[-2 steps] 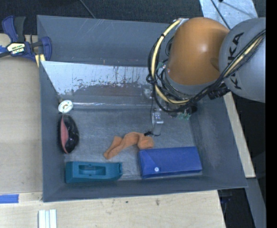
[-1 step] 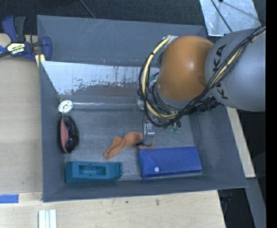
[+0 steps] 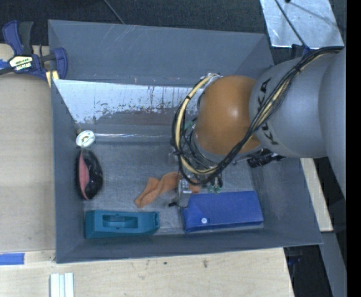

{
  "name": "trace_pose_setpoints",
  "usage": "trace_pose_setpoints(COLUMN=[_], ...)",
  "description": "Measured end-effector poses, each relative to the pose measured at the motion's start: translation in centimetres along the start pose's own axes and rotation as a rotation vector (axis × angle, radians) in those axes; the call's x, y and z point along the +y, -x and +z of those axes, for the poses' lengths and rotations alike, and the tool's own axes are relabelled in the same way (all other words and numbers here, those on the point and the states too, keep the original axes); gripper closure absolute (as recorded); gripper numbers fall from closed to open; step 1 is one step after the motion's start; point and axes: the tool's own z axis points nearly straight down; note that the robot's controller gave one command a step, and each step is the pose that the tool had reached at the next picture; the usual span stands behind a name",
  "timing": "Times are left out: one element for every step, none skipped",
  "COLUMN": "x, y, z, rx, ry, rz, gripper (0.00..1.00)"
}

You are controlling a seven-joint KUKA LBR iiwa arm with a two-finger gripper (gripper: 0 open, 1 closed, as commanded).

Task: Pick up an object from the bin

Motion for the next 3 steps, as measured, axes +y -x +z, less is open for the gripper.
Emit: trace_pose_setpoints(x=[-0.6, -0.6, 1.8], y=[2.3, 2.3, 3.8], z=[4.0, 4.0, -14.8], rx=[0.001, 0.001, -0.005], ry=[-0.001, -0.001, -0.001], rz=[-0.185, -0.184, -0.203], gripper=[1.00, 1.00, 1.00])
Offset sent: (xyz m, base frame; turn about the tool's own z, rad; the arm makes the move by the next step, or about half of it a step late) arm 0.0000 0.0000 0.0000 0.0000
